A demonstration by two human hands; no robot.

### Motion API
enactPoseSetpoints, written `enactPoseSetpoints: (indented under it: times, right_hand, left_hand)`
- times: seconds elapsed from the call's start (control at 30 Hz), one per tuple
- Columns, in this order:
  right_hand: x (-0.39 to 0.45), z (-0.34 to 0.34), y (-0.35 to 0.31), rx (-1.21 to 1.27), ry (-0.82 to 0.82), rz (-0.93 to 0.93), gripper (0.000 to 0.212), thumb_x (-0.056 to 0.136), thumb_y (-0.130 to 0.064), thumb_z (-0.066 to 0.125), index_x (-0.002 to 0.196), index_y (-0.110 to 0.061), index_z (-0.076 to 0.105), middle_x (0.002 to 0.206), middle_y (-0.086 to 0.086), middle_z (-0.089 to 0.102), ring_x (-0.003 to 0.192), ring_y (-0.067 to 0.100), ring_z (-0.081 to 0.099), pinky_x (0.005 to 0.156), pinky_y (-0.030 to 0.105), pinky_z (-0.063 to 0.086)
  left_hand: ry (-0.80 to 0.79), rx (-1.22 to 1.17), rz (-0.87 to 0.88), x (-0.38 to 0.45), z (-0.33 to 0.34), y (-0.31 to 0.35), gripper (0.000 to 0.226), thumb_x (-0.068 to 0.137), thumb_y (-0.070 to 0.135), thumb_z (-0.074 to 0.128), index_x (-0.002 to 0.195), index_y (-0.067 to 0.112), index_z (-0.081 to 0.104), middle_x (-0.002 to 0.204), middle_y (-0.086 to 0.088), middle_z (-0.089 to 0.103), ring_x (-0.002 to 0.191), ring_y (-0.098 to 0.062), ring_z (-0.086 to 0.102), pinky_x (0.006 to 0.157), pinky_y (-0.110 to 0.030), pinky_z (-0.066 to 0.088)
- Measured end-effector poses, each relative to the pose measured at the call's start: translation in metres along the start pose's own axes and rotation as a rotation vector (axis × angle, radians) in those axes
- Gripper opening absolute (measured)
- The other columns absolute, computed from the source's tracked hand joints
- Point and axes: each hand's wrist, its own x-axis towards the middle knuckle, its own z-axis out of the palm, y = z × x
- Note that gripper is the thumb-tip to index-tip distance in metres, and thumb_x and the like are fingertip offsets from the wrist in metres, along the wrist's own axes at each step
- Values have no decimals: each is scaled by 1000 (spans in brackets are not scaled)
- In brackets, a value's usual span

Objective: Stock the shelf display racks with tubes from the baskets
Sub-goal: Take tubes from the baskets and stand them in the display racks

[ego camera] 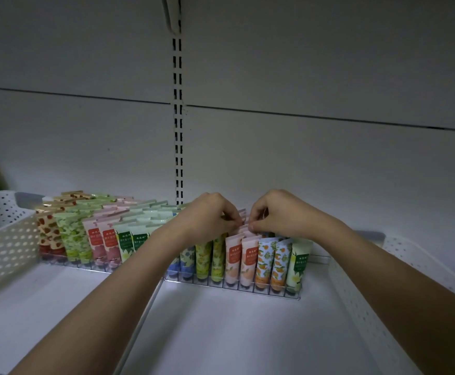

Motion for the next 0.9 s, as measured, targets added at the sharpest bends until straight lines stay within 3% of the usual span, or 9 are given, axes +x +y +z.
enactPoseSetpoints:
  times: [0.27, 0.43, 0.67, 0.9]
  right_hand:
    - [-2, -1, 0, 17, -3, 0, 3, 83, -18, 75, 81, -17, 77, 70, -12, 69, 58, -8, 60, 50, 6, 41]
    - [-2, 0, 0, 16, 1, -1, 4, 83, -19, 75, 80, -16, 77, 71, -11, 70, 59, -7, 61, 52, 5, 42]
    - [-3, -8, 0, 38, 63, 4, 9, 87, -22, 71, 86, -16, 78, 78, -8, 73, 68, 0, 64, 60, 10, 48]
    - [2, -20, 8, 7, 107, 23, 7, 86, -14, 70, 87, -12, 77, 81, -7, 71, 66, -7, 57, 58, 2, 40]
  left_hand:
    - [3, -8, 14, 0, 1, -3, 12, 88, 24, 67, 92, 27, 78, 88, 14, 73, 72, 6, 59, 67, -6, 41]
    - [2, -38, -6, 0, 1, -3, 10, 87, 26, 68, 91, 29, 77, 83, 18, 70, 75, 7, 61, 75, -18, 50]
    - [91, -62, -32, 3, -2, -5, 11, 88, 25, 67, 92, 28, 76, 74, 24, 61, 67, 10, 55, 59, -8, 38]
    - [151, -25, -95, 13, -7, -10, 7, 84, 24, 71, 85, 28, 77, 70, 23, 61, 58, 11, 52, 52, -5, 32]
